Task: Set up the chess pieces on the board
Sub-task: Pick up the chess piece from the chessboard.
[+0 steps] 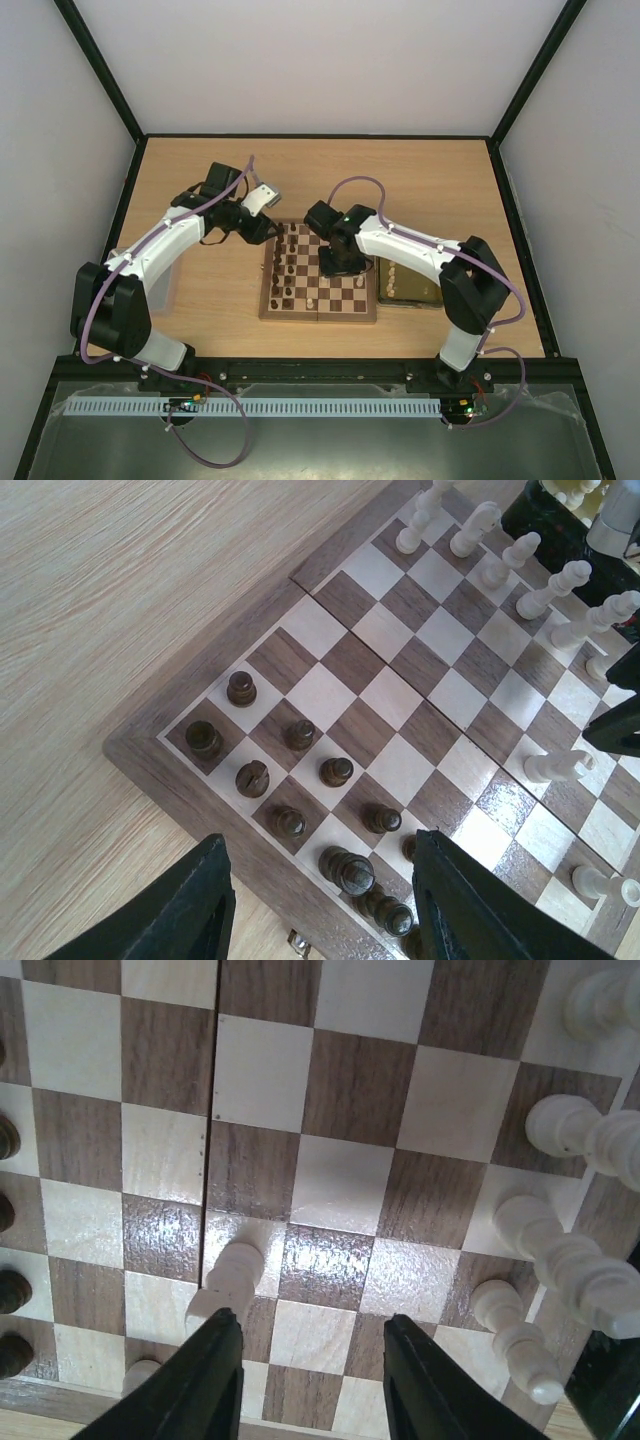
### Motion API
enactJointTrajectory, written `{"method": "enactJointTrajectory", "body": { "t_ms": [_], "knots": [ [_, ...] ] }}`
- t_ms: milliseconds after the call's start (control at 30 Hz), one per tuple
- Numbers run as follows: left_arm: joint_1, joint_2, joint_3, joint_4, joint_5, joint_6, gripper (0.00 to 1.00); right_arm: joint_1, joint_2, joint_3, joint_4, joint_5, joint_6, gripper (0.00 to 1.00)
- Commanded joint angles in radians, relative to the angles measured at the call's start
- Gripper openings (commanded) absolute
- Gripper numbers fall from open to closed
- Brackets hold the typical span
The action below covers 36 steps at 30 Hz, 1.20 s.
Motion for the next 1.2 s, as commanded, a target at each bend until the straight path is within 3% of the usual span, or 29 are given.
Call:
{"method": "enactJointTrajectory", "body": {
  "t_ms": [0,400,1167],
  "knots": [
    [0.007,-0.027,-0.013,-0.007,-0.002,0.01,0.51,0.017,-0.012,0.029,0.018,-0.012,0.011,0.38],
    [0.01,-0.028,-0.016,-0.004,-0.001,0.01,0.51,0.073,0.037,0.073,0.021,-0.027,0.025,0.38],
    [0.01,-0.047,-0.022,-0.003,0.001,0.013,0.52,0.073,0.111,0.085,0.024,-0.015,0.005,0.37]
  ]
}}
